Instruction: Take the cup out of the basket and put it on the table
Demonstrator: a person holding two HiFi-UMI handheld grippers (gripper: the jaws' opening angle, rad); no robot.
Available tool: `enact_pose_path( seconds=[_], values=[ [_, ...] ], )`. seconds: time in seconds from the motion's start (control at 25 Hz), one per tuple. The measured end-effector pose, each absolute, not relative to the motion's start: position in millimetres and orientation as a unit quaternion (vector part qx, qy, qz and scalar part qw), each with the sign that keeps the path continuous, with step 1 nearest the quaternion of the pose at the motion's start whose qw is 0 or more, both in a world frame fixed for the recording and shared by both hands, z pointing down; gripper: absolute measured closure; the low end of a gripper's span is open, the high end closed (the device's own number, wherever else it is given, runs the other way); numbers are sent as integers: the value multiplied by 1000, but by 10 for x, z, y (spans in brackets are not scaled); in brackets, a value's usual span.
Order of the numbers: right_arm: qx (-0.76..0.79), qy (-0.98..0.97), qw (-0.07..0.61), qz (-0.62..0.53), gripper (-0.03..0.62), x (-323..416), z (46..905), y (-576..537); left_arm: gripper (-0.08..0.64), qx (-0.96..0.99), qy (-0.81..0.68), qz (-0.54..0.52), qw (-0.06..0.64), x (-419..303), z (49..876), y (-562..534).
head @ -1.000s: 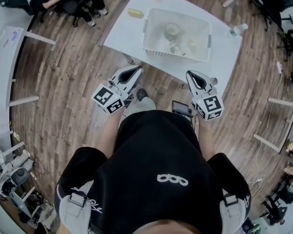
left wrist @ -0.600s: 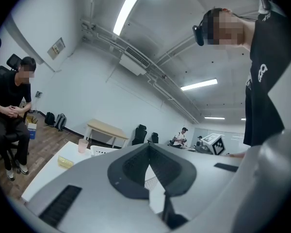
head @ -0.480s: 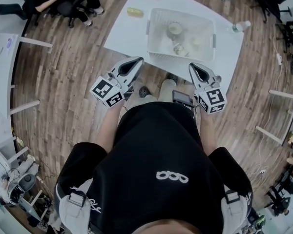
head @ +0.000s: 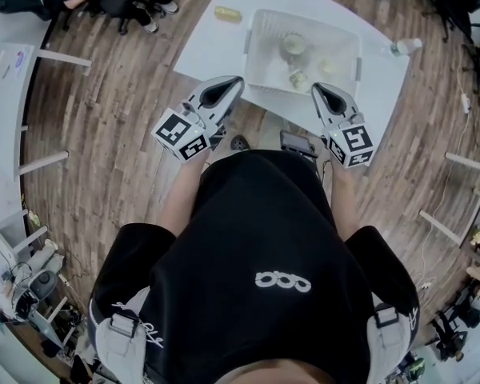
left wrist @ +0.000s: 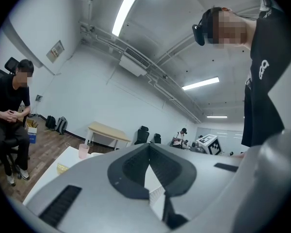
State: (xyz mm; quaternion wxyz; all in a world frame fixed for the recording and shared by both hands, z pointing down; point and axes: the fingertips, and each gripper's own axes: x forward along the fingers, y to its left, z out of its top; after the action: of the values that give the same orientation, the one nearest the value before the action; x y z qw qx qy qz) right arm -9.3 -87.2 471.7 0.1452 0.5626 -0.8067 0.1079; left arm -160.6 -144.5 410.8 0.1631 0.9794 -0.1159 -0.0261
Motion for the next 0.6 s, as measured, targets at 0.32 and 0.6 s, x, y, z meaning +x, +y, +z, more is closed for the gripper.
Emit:
enact_pose_path(
  seconds=[0.32,0.6],
  values=[
    [544,-817,152,114,568,43,4819,-1119,552,978,-126,-15,168,-1430,4172,-1568],
    [530,-823,167,119,568,105,4943,-1287,552,976,-133,-8,170,-1364,4252,-1665]
  ],
)
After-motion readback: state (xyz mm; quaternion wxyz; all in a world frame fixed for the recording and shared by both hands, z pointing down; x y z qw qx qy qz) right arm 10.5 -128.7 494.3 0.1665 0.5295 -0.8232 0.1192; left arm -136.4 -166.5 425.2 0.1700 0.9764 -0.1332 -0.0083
